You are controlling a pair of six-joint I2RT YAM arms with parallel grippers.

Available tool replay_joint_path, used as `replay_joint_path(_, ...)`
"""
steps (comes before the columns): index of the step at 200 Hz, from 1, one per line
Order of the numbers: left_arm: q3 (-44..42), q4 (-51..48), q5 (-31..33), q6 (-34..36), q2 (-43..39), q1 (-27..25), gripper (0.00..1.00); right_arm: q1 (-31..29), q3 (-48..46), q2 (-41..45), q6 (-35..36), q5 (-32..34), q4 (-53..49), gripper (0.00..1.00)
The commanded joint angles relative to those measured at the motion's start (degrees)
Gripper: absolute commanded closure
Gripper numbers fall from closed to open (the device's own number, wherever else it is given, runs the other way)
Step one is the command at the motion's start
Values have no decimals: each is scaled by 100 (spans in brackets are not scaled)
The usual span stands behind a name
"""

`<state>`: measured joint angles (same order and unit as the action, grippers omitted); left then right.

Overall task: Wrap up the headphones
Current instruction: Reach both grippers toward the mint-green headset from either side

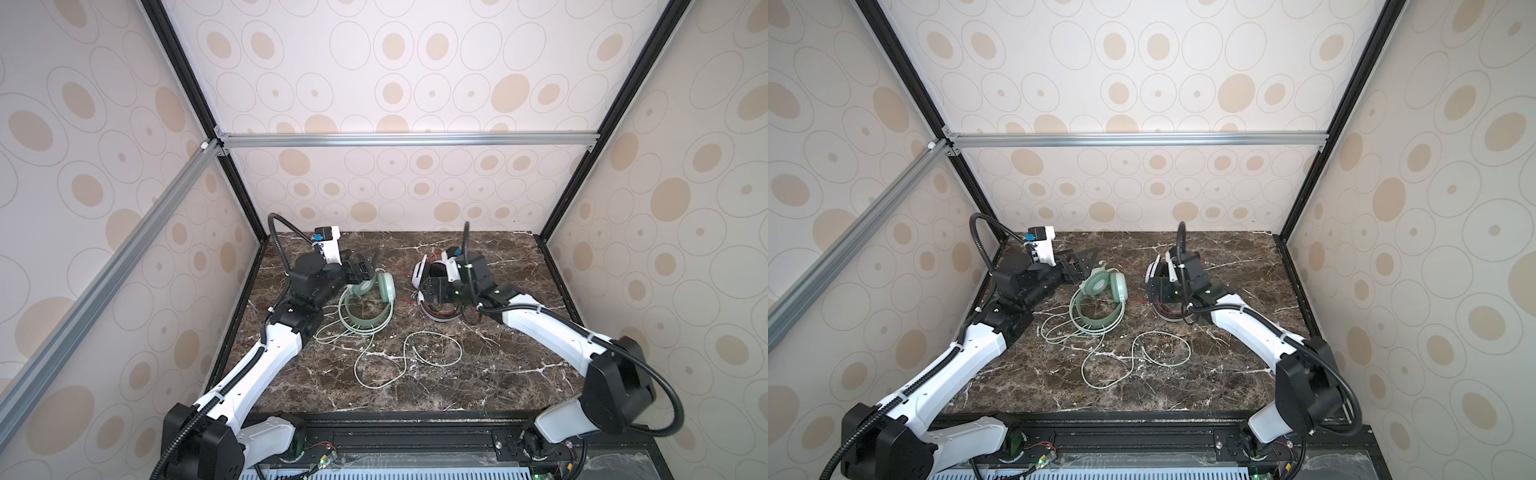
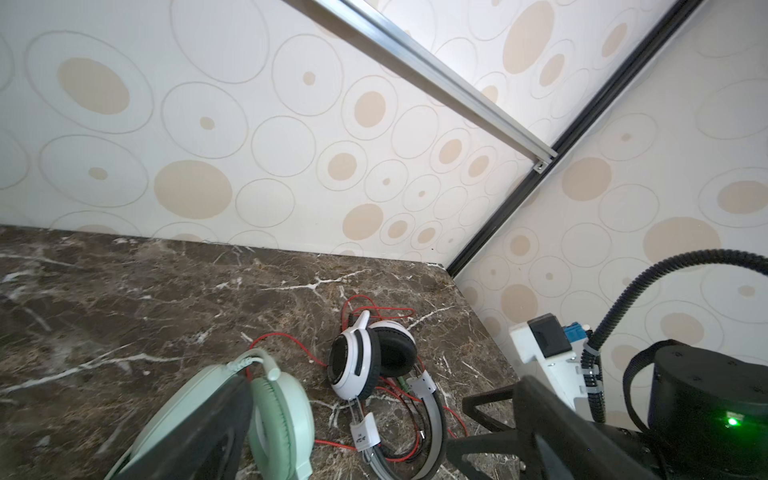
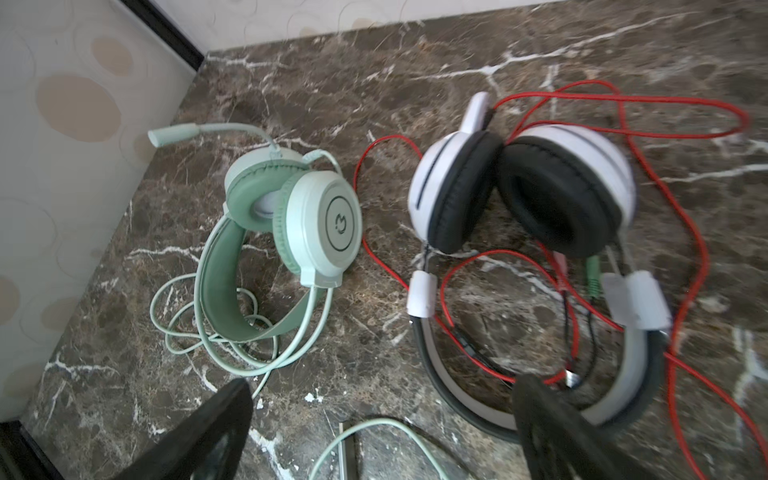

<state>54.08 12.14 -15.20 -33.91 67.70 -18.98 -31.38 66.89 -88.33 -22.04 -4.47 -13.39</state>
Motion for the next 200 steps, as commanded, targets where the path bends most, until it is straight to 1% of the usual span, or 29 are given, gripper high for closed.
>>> replay_joint_path(1, 250, -514, -599, -200, 223, 390, 2, -374, 888, -815, 320, 86, -798, 1)
replay_joint_path(6, 188, -372, -864, -197, 285, 468, 2, -454, 1129, -1028, 341, 106, -925, 2)
replay_joint_path(15, -6, 63, -1556, -337, 378, 599, 2, -568, 1602, -1380, 396, 124, -1171, 3)
replay_joint_path(22, -176, 351, -1965, -653, 435, 699, 2, -663, 1934, -1636, 454, 126, -1336, 4)
replay_joint_path(30, -343, 908, -2348, -1046, 507, 823, 2, -754, 2329, -1914, 533, 108, -1504, 4)
replay_joint_path(47, -670, 1813, -2818, -1593, 575, 995, 2, -900, 3082, -2513, 727, 26, -1781, 4)
replay_joint_path(62, -697, 2145, -3092, -1765, 654, 1103, 2, -980, 3748, -3021, 780, 248, -2017, 5)
replay_joint_path(85, -481, 1579, -2968, -1398, 626, 1182, 2, -1004, 4722, -3764, 718, 695, -2423, 7)
replay_joint_path(109, -504, 1444, -2733, -1267, 484, 1289, 2, -1049, 5383, -4339, 613, 921, -2671, 9)
replay_joint_path(148, -559, 1330, -2515, -1297, 347, 1533, 2, -1098, 5331, -4556, 432, 1234, -2434, 11)
replay_joint_path(169, -648, 1500, -2538, -1455, 346, 1672, 2, -1099, 5066, -4478, 347, 1395, -2224, 18)
replay_joint_path(177, -669, 1549, -2556, -1519, 364, 1703, 2, -1095, 4924, -4413, 320, 1441, -2106, 23)
replay_joint_path(183, -687, 1578, -2563, -1561, 383, 1727, 2, -1099, 4809, -4360, 314, 1462, -2016, 29)
replay_joint_path(196, -709, 1577, -2550, -1627, 425, 1755, 2, -1094, 4560, -4198, 306, 1497, -1801, 48)
replay_joint_path(200, -710, 1544, -2537, -1637, 434, 1766, 2, -1098, 4482, -4144, 306, 1504, -1740, 53)
